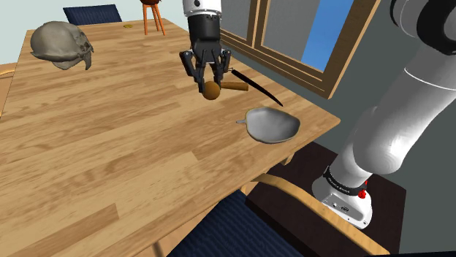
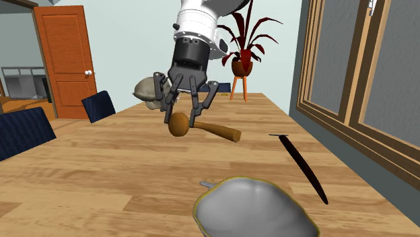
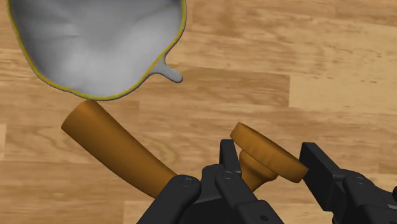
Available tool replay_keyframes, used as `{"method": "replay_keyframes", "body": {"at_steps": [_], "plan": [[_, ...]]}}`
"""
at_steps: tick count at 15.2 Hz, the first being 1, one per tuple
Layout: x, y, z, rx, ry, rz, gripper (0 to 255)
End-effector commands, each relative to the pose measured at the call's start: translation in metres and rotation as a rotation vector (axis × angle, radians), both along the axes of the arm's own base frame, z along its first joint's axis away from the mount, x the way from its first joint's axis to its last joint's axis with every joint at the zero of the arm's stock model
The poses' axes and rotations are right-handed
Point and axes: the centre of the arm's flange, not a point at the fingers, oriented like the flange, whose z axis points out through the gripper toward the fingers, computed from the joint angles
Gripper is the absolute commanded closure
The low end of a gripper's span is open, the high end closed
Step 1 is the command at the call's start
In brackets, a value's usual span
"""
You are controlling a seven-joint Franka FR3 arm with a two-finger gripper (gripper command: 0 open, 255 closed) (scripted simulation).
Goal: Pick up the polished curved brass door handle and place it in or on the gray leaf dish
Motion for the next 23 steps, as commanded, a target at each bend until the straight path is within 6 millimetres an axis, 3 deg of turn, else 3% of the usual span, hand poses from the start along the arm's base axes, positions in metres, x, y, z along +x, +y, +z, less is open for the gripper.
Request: {"method": "replay_keyframes", "body": {"at_steps": [1, 11, 23], "plan": [[-0.024, -0.008, 0.002, 0.000, 0.000, 0.000, 255], [-0.146, -0.049, 0.007, 0.000, 0.000, 0.000, 255], [-0.146, -0.049, -0.056, 0.000, 0.000, 0.000, 255]]}}
